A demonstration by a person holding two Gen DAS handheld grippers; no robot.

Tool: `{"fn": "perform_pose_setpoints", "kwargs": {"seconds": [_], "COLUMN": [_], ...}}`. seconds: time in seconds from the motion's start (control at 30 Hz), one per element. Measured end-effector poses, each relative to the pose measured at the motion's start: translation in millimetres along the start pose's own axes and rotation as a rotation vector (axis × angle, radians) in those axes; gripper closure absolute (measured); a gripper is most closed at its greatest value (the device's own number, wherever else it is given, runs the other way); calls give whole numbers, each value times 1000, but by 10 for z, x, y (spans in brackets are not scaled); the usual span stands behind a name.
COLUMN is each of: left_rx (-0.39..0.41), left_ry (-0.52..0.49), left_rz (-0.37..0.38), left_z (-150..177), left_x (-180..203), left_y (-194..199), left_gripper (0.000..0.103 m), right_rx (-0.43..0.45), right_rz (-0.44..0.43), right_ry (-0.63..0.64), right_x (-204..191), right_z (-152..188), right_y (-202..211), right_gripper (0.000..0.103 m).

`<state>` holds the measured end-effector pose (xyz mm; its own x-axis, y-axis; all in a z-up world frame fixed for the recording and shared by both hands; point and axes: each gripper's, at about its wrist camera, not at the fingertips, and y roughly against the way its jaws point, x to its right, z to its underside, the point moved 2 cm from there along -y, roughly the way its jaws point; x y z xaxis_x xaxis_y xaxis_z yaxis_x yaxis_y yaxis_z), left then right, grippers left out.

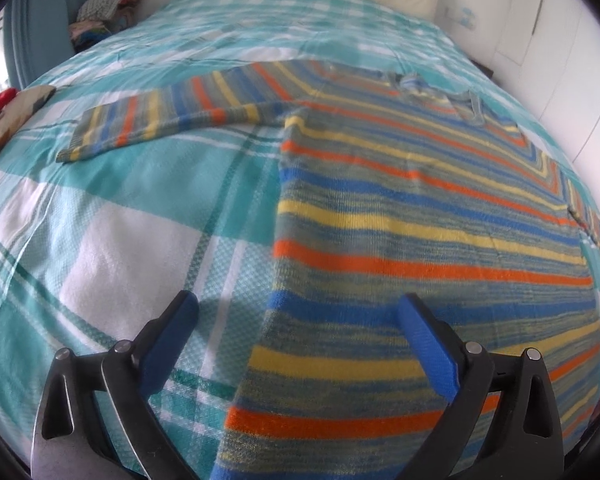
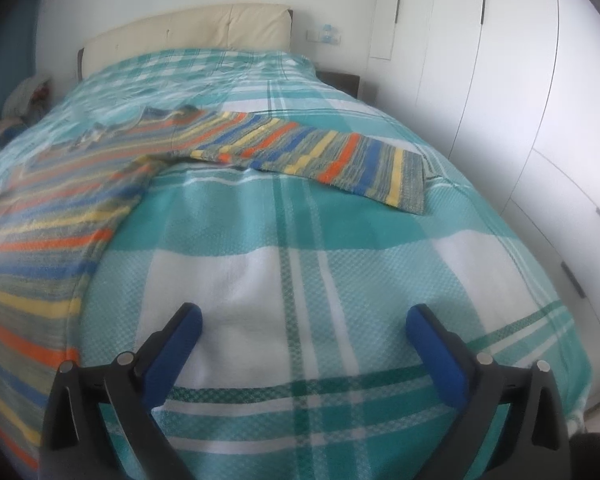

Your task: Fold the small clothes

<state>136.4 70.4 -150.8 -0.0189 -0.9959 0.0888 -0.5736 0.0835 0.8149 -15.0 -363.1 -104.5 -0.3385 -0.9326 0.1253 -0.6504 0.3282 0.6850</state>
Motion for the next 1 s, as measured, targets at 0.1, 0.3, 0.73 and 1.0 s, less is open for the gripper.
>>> {"fn": "perform_pose_setpoints", "kwargs": {"seconds": [0.1, 0.3, 0.73, 1.0], "left_rx": [-9, -19, -79, -69], "left_ry": [-18, -21, -42, -65], "left_rz": [-12, -3, 40, 46], "left_z": [11, 22, 25, 25], "left_x": [23, 9, -10, 4], "left_y": [-23, -34, -63, 7], "left_gripper": [1, 1, 0, 1], "right_rx": [-17, -17, -3, -4], "right_rz": [-2, 10, 9, -1], "right_ry": [-1, 15, 24, 13], "right_x": [5, -13, -34, -29], "right_z": [21, 38, 46, 40], "right_y": [-49, -60, -65, -68], "right_gripper": [1, 0, 0, 0]}}
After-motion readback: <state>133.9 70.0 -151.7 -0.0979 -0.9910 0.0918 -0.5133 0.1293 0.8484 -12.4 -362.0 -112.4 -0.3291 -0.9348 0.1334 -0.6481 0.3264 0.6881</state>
